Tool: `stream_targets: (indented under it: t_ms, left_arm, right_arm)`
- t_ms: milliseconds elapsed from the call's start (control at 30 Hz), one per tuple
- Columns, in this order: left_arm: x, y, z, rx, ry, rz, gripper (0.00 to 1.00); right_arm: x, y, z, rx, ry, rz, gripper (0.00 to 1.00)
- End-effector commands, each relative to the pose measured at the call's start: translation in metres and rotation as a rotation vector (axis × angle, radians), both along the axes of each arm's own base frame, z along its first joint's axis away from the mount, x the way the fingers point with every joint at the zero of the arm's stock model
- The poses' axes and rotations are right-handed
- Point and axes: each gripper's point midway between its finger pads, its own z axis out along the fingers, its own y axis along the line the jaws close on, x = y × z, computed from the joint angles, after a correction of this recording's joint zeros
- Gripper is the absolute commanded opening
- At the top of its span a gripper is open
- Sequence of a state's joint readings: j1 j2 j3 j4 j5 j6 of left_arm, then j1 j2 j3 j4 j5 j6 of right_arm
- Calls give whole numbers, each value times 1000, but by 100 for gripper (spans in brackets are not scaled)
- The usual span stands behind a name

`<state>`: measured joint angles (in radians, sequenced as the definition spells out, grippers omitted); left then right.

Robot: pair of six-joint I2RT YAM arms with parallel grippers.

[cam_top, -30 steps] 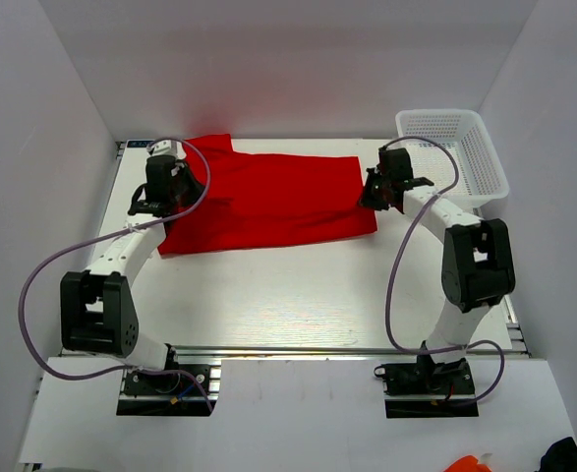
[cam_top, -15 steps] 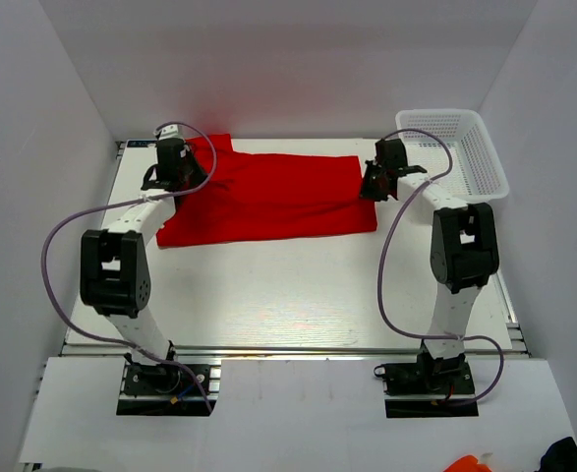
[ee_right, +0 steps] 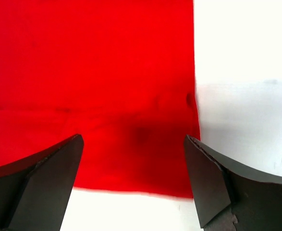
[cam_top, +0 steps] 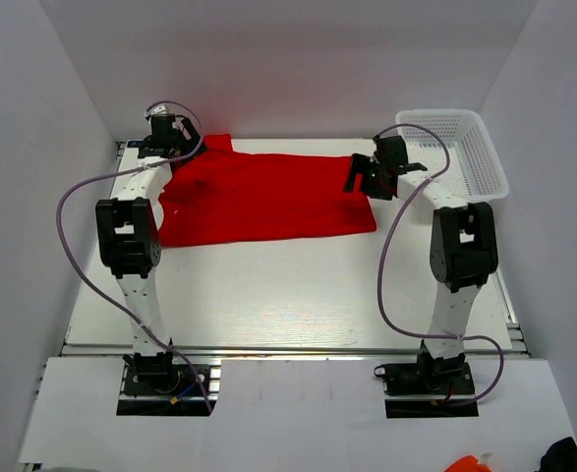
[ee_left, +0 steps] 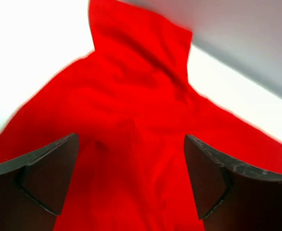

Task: Fold and stack the t-shirts
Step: Fold the flattened tshirt in 1/3 of the way

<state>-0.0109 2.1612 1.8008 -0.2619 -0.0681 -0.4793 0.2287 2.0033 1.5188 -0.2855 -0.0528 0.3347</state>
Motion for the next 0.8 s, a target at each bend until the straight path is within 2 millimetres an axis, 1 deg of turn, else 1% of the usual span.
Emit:
stream_targets:
  t_ms: [0,33,67,100,133,167,200,233,267,300,333,367,400,433,467,500,533,567,600,633,667,700,733,767]
  left_arm:
    - [-28,-24,50,-64,-59,-103,100]
    - [-44,-28,48,-73,-49,-133,100]
    - [-54,-31,45,-81,-35,-144,100]
    - [-69,-37,25,-89,3,-161,100]
    - [-78,-44,23,-86,4,-184,100]
    - [-87,-46,33,-92,-17,-196,100]
    - [-102,-51,14,-111,17,-221,100]
    - [-110,-54,9,-125,25,-240,100]
    - [-118,-57,2,-136,39,-254,100]
    - [-133,-59,-17,-147,82,-261,100]
    - [-139,-58,-20,-148,85,-261,100]
    - [-143,-56,-29,-141,106,-247,100]
    - [-152,-51,-43,-129,147,-224,100]
    - [-155,-49,-46,-124,163,-215,100]
    - [-161,-47,-53,-112,187,-213,100]
    - [-164,-40,-59,-107,199,-204,100]
    - [-167,-38,-61,-95,214,-202,100]
    - [-175,-36,-70,-89,250,-190,100]
    - [-184,-33,-80,-74,282,-183,100]
    - [-190,-30,-82,-67,297,-173,100]
    - [-197,-29,-89,-63,324,-166,100]
    - [-211,-29,-95,-72,348,-157,100]
    - [-218,-29,-98,-73,359,-157,100]
    - [-237,-27,-112,-69,402,-149,100]
  right_arm:
    - [-16,2,27,26,-48,44,90]
    - [-18,6,39,38,-77,63,90]
    - [-22,9,38,54,-76,81,90]
    - [-34,11,26,67,-46,104,90]
    - [-36,15,30,81,-64,131,90]
    - [-39,15,28,83,-70,141,90]
    - [-44,15,23,86,-57,150,90]
    - [-48,21,21,106,-53,180,90]
    - [-50,20,17,110,-39,175,90]
    - [-51,21,9,107,-21,177,90]
    - [-54,22,2,109,-2,186,90]
    - [-52,21,0,114,-1,176,90]
    - [-52,20,-10,110,15,172,90]
    - [-50,18,-13,107,15,167,90]
    - [-49,16,-17,102,21,153,90]
    - [-47,14,-26,87,40,141,90]
    - [-47,13,-32,78,48,134,90]
    - [-46,9,-39,62,62,110,90]
    - [-51,6,-49,59,103,95,90]
    - [-55,6,-56,61,125,87,90]
    - [-62,2,-64,57,149,75,90]
    - [-66,2,-67,69,167,49,90]
    - [-86,-2,-80,64,209,43,90]
    - [-90,-3,-83,68,213,33,90]
